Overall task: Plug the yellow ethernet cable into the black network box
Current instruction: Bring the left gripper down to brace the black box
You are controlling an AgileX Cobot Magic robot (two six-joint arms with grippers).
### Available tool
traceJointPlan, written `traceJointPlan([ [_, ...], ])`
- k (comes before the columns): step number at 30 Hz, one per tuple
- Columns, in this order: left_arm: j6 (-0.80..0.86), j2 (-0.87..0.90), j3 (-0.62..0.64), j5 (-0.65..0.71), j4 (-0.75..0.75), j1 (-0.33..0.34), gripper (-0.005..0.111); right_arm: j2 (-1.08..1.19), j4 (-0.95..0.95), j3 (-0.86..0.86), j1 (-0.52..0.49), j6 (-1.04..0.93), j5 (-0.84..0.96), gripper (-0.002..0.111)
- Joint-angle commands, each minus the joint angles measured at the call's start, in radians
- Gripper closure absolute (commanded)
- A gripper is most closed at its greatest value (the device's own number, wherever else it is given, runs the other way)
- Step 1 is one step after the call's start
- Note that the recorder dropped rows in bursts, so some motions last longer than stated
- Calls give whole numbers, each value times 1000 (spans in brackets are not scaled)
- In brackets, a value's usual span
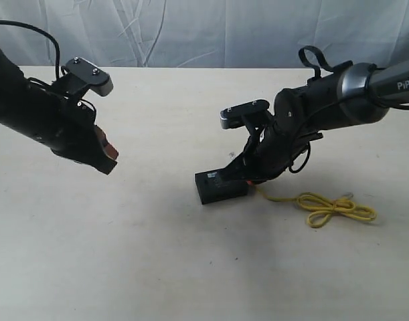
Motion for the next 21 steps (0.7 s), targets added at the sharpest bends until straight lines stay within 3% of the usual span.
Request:
traceJointPlan([
  [1, 82, 6, -4, 5, -85, -6, 107, -15, 10, -4, 3, -7, 12, 109],
  [3, 179, 40, -40, 46, -194, -6, 107, -70, 7, -4, -8, -7, 46, 109],
  [8, 247, 272, -351, 192, -208, -13, 107, -233, 1, 27, -121, -59, 227, 109],
  [13, 283, 480, -567, 301, -223, -66, 107, -273, 3, 195, 4, -82, 201, 109],
  [21, 383, 622, -676, 385, -326, -109, 107, -269, 12, 224, 159, -90, 110, 109],
])
